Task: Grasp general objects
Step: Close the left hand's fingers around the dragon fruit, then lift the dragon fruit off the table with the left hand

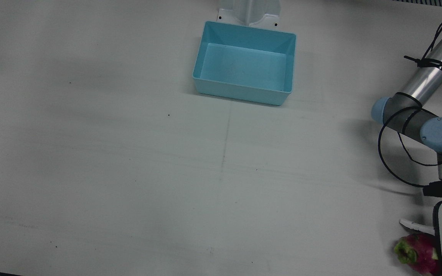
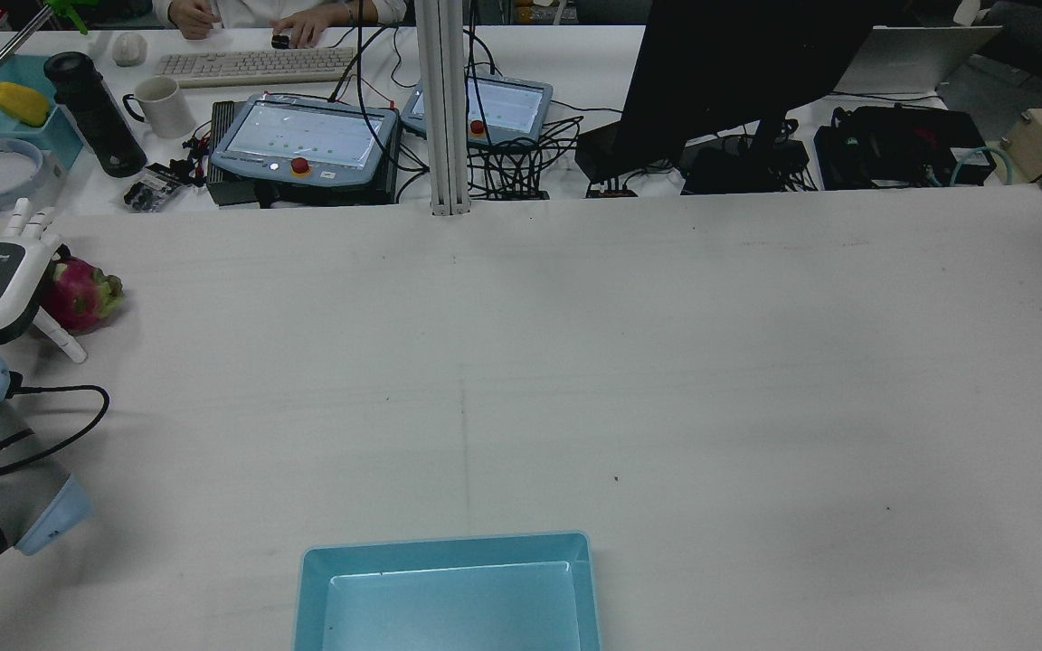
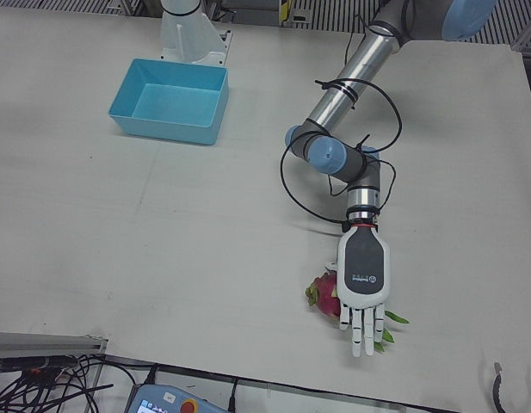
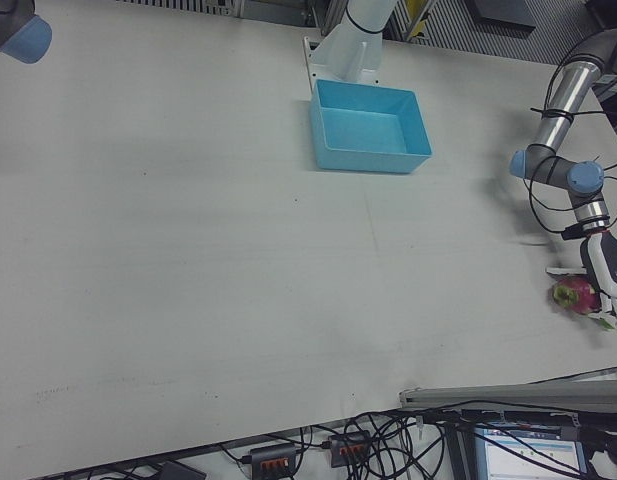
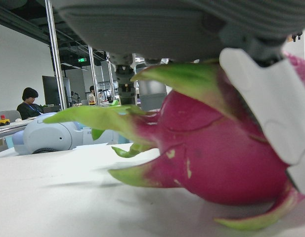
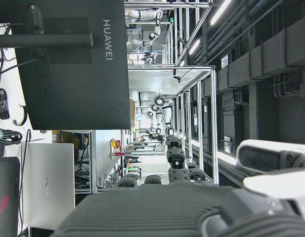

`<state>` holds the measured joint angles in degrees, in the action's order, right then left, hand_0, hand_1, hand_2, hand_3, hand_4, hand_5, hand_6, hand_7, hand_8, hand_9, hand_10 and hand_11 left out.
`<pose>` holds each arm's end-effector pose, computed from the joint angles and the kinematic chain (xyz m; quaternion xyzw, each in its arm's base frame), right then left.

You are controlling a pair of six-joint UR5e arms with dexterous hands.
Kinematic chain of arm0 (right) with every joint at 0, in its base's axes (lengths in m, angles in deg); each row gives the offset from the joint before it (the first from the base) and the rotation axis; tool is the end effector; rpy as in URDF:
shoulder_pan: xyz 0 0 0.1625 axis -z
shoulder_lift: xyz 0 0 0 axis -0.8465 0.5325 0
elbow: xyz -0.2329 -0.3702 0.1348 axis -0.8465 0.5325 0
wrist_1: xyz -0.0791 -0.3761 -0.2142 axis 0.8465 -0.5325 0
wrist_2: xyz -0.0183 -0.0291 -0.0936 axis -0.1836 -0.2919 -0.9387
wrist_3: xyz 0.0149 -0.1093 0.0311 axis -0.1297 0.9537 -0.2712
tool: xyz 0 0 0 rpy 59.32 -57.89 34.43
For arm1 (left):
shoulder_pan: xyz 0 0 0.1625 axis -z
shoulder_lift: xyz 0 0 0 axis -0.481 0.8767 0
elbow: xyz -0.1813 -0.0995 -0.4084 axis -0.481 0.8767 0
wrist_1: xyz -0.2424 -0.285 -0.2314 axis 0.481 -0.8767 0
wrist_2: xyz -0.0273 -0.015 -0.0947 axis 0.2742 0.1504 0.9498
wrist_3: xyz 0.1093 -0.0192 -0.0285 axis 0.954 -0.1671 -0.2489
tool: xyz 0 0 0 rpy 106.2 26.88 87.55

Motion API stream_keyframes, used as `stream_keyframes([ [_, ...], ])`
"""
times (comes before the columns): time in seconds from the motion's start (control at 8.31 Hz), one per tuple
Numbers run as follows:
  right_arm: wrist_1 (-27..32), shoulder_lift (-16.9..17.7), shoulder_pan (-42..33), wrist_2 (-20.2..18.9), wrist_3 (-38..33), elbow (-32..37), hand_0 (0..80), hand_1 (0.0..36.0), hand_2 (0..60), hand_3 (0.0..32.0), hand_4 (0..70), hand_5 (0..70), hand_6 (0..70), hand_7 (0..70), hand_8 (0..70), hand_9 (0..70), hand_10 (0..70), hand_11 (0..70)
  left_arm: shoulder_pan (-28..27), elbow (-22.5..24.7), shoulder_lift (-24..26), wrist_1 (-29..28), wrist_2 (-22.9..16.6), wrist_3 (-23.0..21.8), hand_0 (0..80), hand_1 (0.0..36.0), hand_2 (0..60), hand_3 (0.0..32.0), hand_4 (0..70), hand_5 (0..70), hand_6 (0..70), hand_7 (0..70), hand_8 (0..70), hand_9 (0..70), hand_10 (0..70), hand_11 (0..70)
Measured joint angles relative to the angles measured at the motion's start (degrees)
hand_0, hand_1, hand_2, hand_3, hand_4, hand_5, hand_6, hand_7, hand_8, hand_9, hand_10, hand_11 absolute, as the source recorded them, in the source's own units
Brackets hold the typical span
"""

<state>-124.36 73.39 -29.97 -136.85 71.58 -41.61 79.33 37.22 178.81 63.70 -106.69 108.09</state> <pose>0.1226 -0.5406 0.7200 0.0023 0.7294 -0.6832 0.0357 0.2845 -0.6621 0.6701 0.4821 0.4486 -0.4831 0.5770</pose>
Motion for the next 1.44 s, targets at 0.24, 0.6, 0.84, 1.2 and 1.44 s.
stream_keyframes([
  [0.24,0.00,0.00,0.00,0.00,0.00,0.00,0.0,0.0,0.0,0.0,0.0,0.0,0.0,0.0,0.0,0.0,0.0,0.0,0.08,-0.04,-0.50,-1.35,-0.01,2.36,40.1,23.8,60.0,0.0,16.3,70.0,28.0,34.5,17.7,24.5,33.7,49.0],
  [0.6,0.00,0.00,0.00,0.00,-0.04,0.00,0.0,0.0,0.0,0.0,0.0,0.0,0.0,0.0,0.0,0.0,0.0,0.0,0.13,-0.07,-0.44,-1.95,0.08,4.06,0.0,25.3,60.0,0.0,24.8,70.0,50.7,62.7,48.1,62.4,70.0,70.0],
  [0.84,0.00,0.00,0.00,0.00,-0.02,0.00,0.0,0.0,0.0,0.0,0.0,0.0,0.0,0.0,0.0,0.0,0.0,0.0,0.22,-1.01,-0.33,-3.15,0.38,6.04,0.0,21.8,60.0,0.0,21.8,70.0,47.5,59.9,47.5,61.0,70.0,70.0],
  [1.2,0.00,0.00,0.00,0.00,-0.02,0.00,0.0,0.0,0.0,0.0,0.0,0.0,0.0,0.0,0.0,0.0,0.0,0.0,0.48,3.32,-0.64,-0.12,2.77,4.87,0.0,20.5,60.0,0.0,20.7,70.0,44.1,55.4,44.5,57.7,70.0,70.0],
  [1.44,0.00,0.00,0.00,0.00,-0.01,0.00,0.0,0.0,0.0,0.0,0.0,0.0,0.0,0.0,0.0,0.0,0.0,0.0,1.02,11.87,-0.73,7.45,3.03,1.58,0.0,19.6,60.0,0.0,19.9,70.0,42.1,53.4,43.4,56.7,70.0,70.0],
])
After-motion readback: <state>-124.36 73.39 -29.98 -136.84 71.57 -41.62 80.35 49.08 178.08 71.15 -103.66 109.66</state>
